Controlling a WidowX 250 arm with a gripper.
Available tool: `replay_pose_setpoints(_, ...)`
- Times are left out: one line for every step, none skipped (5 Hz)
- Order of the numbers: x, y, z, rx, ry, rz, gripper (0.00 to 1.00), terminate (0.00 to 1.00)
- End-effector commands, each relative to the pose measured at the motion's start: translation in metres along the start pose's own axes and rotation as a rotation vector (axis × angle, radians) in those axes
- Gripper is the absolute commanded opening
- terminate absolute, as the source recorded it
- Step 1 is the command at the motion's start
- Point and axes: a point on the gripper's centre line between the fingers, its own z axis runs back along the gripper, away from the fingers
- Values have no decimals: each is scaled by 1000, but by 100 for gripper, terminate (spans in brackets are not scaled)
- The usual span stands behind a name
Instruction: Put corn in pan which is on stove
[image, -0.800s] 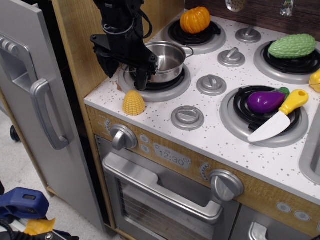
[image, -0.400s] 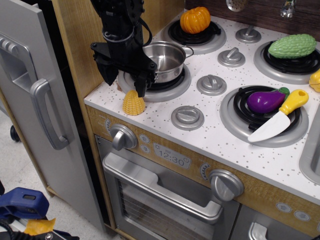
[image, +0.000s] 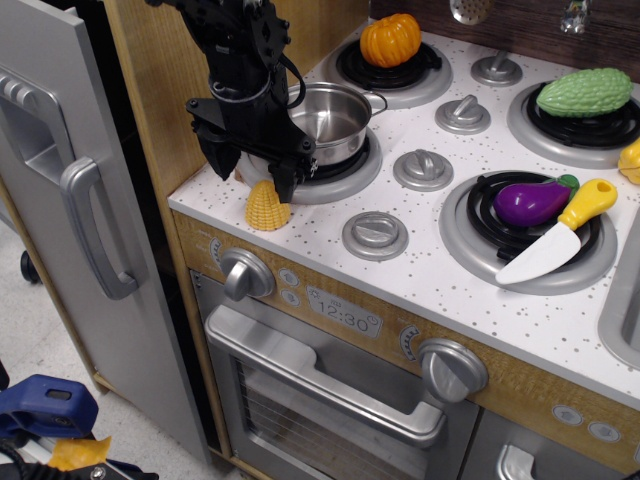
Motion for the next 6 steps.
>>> replay_pose_setpoints(5,3,-9,-5,-60,28,100,0)
replay_pose_setpoints(3,3,-14,-22,-58,40,100,0)
replay_pose_setpoints(-1,1,-21,-33,-67,69,0,0)
replay_pose_setpoints(1,1,-21,-29,-80,70,0,0)
replay_pose_setpoints(8,2,-6,14,-93,46,0,0)
replay_pose_setpoints(16,7,19,71,-82,20,0,0)
